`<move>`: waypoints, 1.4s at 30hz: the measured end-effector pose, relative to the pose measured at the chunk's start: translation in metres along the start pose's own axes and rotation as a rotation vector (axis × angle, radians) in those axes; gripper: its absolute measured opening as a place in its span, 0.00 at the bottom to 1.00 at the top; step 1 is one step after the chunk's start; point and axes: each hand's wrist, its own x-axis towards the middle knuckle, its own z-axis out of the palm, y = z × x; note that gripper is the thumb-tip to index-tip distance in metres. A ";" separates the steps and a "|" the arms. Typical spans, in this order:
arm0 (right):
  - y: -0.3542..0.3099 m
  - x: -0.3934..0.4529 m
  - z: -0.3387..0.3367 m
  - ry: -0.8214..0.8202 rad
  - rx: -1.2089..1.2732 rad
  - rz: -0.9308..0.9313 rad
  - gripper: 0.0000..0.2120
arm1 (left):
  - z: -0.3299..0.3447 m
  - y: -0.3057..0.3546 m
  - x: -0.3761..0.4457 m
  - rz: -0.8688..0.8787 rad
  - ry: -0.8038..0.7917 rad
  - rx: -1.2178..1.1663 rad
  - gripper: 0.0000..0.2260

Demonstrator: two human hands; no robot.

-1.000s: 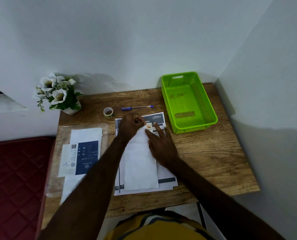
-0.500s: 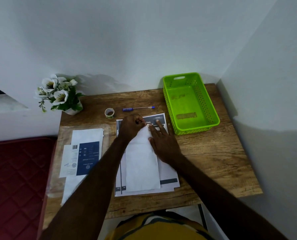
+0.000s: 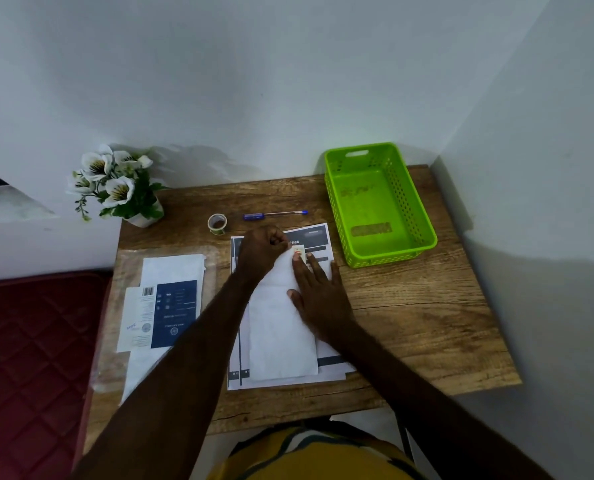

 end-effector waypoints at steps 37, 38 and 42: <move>-0.006 -0.039 -0.036 0.229 0.801 0.554 0.18 | -0.076 0.014 -0.033 -0.365 -0.094 -0.565 0.09; -0.004 -0.041 -0.038 0.142 0.901 0.568 0.15 | -0.077 0.014 -0.033 -0.371 -0.105 -0.582 0.10; -0.003 -0.052 -0.042 -0.063 1.118 0.640 0.12 | -0.076 0.013 -0.032 -0.406 -0.089 -0.634 0.10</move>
